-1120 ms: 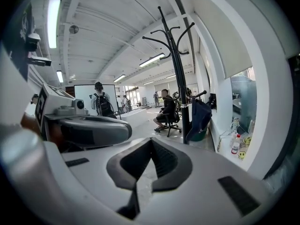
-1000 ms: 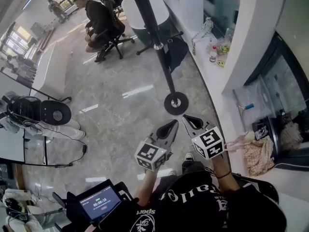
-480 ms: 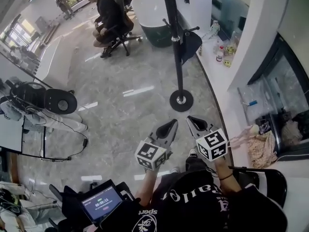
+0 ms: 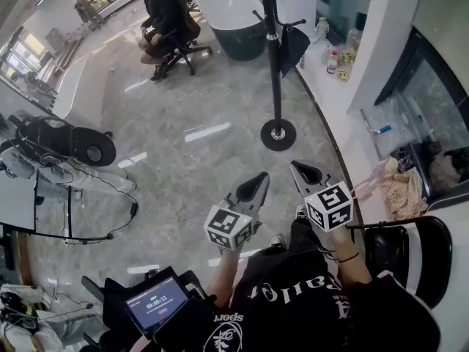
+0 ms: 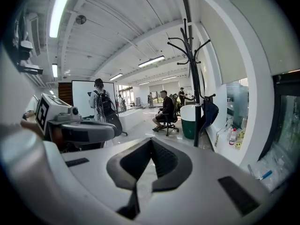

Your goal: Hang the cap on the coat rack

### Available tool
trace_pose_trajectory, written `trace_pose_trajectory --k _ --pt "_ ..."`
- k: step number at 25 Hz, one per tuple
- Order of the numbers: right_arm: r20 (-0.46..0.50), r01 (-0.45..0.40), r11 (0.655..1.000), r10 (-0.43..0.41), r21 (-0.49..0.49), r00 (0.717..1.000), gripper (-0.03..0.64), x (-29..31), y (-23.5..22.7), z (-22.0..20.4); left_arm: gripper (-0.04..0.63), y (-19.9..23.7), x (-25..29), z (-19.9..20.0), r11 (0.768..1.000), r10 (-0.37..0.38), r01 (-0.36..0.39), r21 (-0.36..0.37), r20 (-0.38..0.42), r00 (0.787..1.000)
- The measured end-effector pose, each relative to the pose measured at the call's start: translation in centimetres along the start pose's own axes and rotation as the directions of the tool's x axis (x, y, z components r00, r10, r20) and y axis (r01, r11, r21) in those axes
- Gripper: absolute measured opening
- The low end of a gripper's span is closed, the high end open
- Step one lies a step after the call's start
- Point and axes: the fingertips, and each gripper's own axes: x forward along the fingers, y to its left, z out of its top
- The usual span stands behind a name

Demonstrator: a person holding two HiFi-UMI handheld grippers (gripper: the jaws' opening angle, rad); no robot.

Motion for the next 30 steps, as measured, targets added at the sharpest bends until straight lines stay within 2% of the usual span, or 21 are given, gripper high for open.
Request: trace_pose_trajectory --k 7,12,20,30 --pt "-0.007 0.046 0.999 -0.046 -0.017 0.999 0.015 -3.1 1.8 0.5 0.005 -1.6 -1.6 0.4 0.999 -0.045 0.045 -0.014 0.042 0.998" --pt "0.002 0.046 0.999 -0.046 -0.008 0.999 0.015 -4.1 2.8 1.1 0.005 -1.9 -2.1 0.9 0.999 -0.045 0.046 -0.018 0.059 0.997" --pt "-0.001 -0.004 1.0 0.004 0.021 1.0 0.015 -5.0 3.6 -0.4 0.005 -2.9 -1.8 0.3 1.0 -0.007 0.008 -0.028 0.042 0.999" --pt "-0.005 -0.056 0.998 0.056 -0.003 0.998 0.015 -7.7 2.7 -0.8 0.005 -6.3 -0.5 0.5 0.999 0.029 -0.027 -0.032 0.046 0.999"
